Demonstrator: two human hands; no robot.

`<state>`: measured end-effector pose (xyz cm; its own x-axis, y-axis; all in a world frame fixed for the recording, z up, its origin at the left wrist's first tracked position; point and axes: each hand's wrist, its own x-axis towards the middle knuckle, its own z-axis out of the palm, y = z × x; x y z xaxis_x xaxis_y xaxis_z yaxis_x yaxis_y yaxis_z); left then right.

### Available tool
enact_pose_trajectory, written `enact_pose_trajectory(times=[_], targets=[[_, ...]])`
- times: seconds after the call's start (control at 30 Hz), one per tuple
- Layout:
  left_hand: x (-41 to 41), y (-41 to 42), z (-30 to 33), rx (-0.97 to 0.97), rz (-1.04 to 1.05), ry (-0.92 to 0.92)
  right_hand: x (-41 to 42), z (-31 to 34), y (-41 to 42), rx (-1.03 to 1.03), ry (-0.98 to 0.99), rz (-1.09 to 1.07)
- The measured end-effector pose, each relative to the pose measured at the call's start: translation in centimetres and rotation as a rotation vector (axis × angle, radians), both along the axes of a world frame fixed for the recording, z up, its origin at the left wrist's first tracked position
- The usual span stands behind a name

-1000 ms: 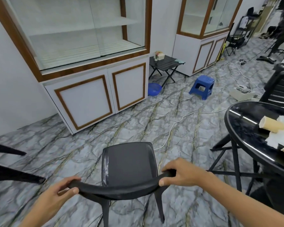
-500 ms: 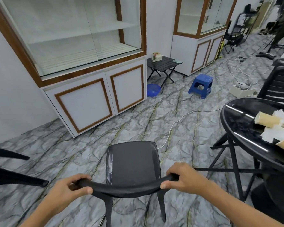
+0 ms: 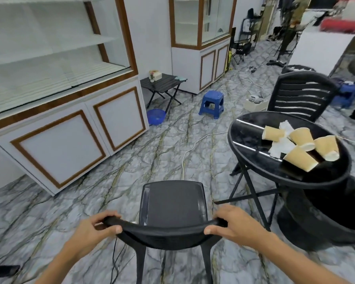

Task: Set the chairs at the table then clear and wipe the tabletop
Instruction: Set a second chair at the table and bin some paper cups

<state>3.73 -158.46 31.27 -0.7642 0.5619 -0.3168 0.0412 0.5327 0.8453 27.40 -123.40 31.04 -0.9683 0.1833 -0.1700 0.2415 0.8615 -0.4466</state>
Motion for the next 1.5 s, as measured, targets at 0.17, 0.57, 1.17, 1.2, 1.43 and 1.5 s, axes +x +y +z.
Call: enact_pose_trajectory(times=[0.17,0.57,1.17,1.2,1.43,1.5], targets=[[-0.3,4.1,0.4,0.023,-0.053,-0.03,2.7,0.1,1.9,0.035,0.027,-0.081],[2.0,15.2,0.4,0.115,-0.206,0.004,11.1,0.5,5.7,0.118,-0.032,-0.287],[1.0,19.6,-1.6,0.021,-0.481,-0.12,14.9,1.9,3.0,0.086,-0.101,-0.543],[0.8,20.2,-1.4,0.01,-0.517,-0.111,15.0,1.9,2.8,0.078,-0.102,-0.564],[-0.5,25.2,-0.5,-0.054,-0.787,0.037,17.0,2.3,2.4,0.016,-0.139,-0.711],[-0.6,26.1,-0.6,-0.097,-0.86,0.08,17.5,2.5,2.3,-0.015,-0.096,-0.743]])
